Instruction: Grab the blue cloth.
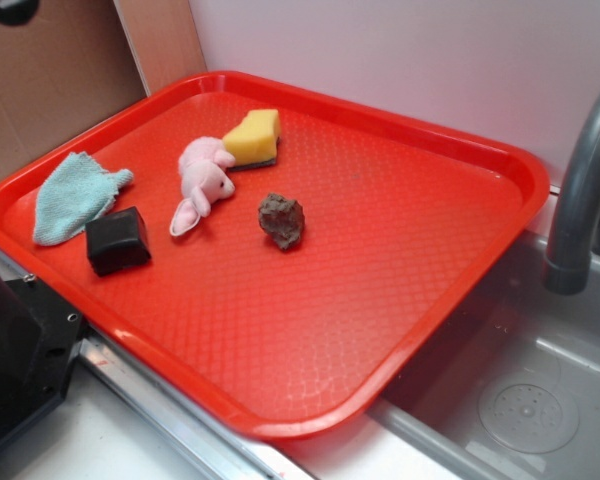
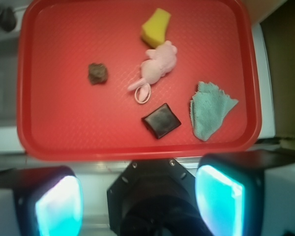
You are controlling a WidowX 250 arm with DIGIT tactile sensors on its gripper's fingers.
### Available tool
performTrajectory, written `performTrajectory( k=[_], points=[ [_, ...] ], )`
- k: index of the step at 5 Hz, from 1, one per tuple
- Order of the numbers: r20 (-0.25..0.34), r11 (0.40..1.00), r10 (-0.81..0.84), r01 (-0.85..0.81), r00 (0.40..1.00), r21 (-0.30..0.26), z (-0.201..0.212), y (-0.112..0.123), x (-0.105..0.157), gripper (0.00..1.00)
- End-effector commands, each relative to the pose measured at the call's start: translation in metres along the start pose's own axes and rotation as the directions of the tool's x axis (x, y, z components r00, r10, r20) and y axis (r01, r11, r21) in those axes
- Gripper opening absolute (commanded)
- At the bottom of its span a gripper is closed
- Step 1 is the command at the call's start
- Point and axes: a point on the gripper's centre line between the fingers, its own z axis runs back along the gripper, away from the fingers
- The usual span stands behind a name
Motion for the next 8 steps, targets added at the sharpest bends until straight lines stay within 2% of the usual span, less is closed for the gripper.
performTrajectory(
  k=[1,2,3,4,5,7,8],
  points=[
    [0.072,0.977,0.215,-0.215,0.974,-0.01,-0.04,0.05,0.016,1.0],
    [0.105,0.961,0.275,-0.277,0.956,0.006,-0.061,0.081,0.024,1.0],
    [0.134,0.932,0.33,-0.345,0.934,0.111,-0.092,0.108,0.03,1.0],
    [0.111,0.924,0.358,-0.369,0.927,0.097,-0.121,0.121,0.033,1.0],
    [0.013,0.944,0.328,-0.327,0.945,-0.031,-0.165,0.125,0.037,1.0],
    [-0.074,0.962,0.261,-0.266,0.962,-0.058,-0.204,0.105,0.033,1.0],
    [-0.088,0.968,0.231,-0.238,0.969,-0.084,-0.211,0.097,0.032,1.0]
  ],
)
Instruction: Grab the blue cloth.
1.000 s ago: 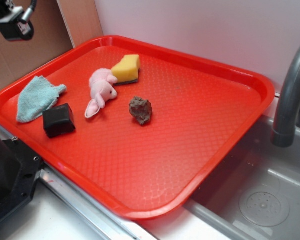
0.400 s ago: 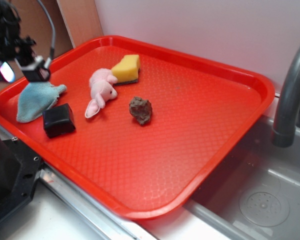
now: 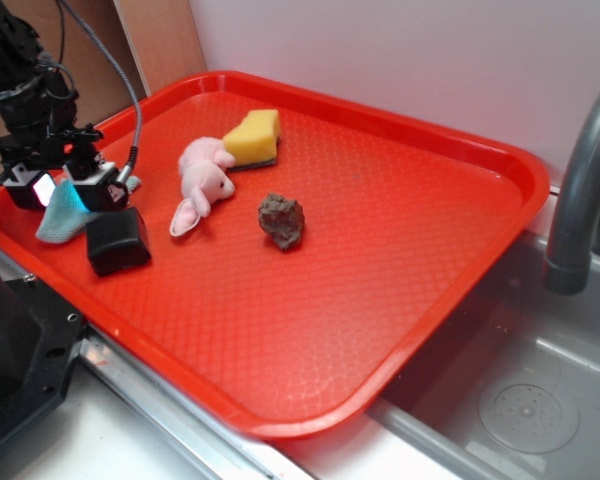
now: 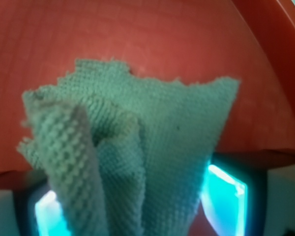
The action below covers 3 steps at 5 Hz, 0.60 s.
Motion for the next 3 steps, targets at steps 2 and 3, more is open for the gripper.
performTrajectory(
  k=[2,3],
  points=[
    [-0.003,0.999,-0.02,0.02,1.0,0.049,-0.0141,-0.0113,-0.0106,0.0],
    [0.007,0.997,-0.011,0.011,1.0,0.08,-0.0095,-0.0155,-0.0118,0.0]
  ],
)
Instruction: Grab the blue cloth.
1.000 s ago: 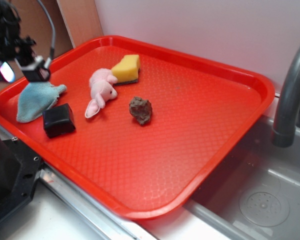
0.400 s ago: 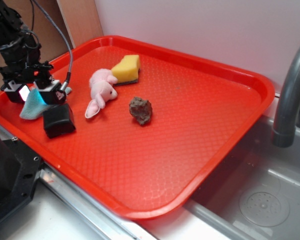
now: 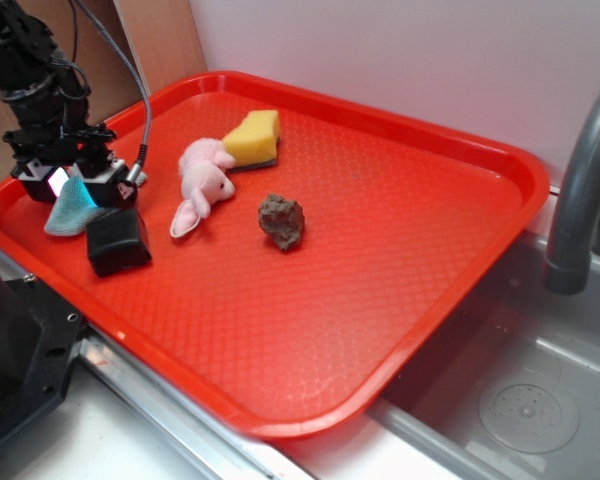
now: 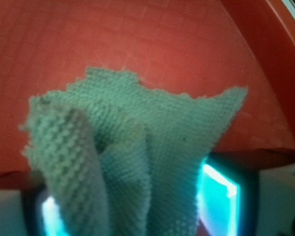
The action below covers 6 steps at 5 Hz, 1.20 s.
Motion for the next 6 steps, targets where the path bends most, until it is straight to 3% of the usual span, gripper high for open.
performTrajectory(
  k=[1,2,3,4,5,6],
  points=[
    [-0.012,0.999,0.027,-0.026,1.0,0.045,0.003,-0.013,-0.014,0.0],
    [-0.01,0.993,0.049,-0.048,0.999,0.11,0.026,-0.017,-0.01,0.0],
    [0.021,0.989,0.087,-0.088,0.996,0.117,0.075,-0.042,-0.006,0.0],
    [0.018,0.998,0.03,-0.031,0.999,0.051,0.125,-0.079,-0.014,0.0],
    [0.057,0.999,-0.037,0.036,0.998,0.017,0.167,-0.103,-0.027,0.0],
    [0.098,0.991,-0.104,0.111,0.99,-0.069,0.198,-0.12,-0.048,0.0]
  ],
)
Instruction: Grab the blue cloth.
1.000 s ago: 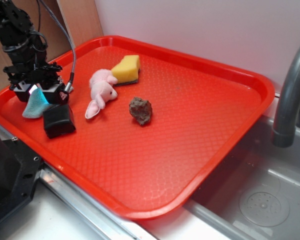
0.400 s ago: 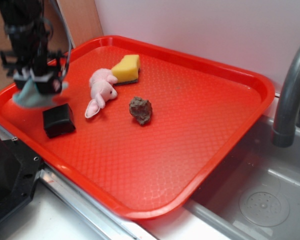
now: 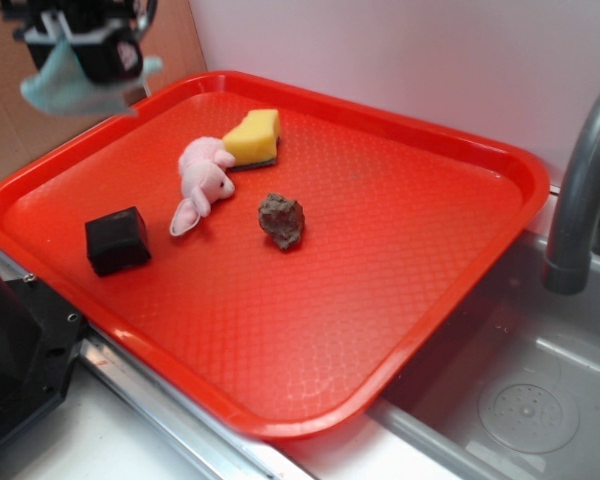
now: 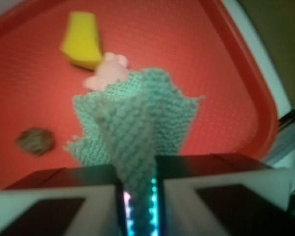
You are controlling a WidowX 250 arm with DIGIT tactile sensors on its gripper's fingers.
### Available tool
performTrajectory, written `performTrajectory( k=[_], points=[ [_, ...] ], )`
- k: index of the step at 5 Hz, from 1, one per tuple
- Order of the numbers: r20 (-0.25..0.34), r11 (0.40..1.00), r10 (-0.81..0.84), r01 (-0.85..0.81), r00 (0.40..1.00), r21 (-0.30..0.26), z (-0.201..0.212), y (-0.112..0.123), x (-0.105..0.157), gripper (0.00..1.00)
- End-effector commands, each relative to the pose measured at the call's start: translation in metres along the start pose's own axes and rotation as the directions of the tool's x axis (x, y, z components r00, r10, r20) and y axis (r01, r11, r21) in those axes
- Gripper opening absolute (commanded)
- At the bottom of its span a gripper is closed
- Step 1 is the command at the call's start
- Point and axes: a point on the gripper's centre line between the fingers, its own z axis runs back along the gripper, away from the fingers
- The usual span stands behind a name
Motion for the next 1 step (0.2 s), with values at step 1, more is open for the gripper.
performTrajectory(
  k=[1],
  points=[
    [0.048,0.991,-0.07,0.075,0.996,-0.114,0.0358,-0.0133,-0.0167,0.0]
  ],
)
